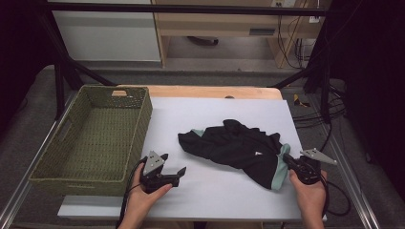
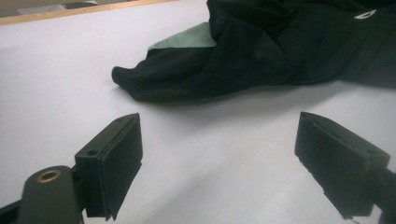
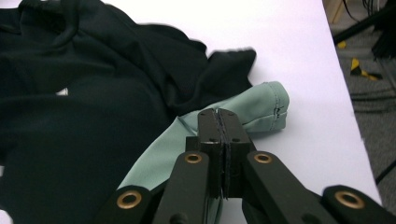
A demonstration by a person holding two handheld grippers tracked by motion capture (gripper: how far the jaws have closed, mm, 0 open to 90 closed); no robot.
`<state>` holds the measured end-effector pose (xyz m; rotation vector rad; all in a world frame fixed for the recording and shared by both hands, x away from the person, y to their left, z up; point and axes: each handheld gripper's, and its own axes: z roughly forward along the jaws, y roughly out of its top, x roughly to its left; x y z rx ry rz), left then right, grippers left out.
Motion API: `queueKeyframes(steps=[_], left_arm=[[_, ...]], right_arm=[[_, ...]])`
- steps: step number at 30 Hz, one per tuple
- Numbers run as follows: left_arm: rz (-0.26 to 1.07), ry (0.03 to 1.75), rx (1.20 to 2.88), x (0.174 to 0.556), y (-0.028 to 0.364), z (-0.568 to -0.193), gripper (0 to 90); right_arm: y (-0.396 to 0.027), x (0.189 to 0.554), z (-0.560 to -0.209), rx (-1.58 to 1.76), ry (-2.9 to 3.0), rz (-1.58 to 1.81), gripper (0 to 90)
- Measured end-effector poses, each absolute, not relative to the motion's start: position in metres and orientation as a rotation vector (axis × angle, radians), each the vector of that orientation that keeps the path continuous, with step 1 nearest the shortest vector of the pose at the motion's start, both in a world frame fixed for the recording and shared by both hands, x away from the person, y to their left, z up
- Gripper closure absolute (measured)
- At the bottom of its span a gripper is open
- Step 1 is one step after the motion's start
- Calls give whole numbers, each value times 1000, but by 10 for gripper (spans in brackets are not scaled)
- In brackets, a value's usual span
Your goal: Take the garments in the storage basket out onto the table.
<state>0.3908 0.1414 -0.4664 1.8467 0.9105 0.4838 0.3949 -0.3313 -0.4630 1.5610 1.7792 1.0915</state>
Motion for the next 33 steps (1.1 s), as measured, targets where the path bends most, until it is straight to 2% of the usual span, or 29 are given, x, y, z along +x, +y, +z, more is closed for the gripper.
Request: queueKeyframes(steps=[6,10,17,22,33], left_arm=[[488,910,1851,391,142,-467,154],[485,909,1855,391,140,-467,154],[486,901,1867,390,137,-468,154],[485,898,1873,389,135,-469,159],[484,907,1874,390,135,-469,165]], right_arm=[[-326,391,-476,1553,1789,1154,874],[-322,387,-474,1526,1773,1159,763],[-312,372,-459,1446,1736,1171,497],[-293,366,-453,1386,1770,1200,371],[-239,367,-449,1278,1895,1221,302]])
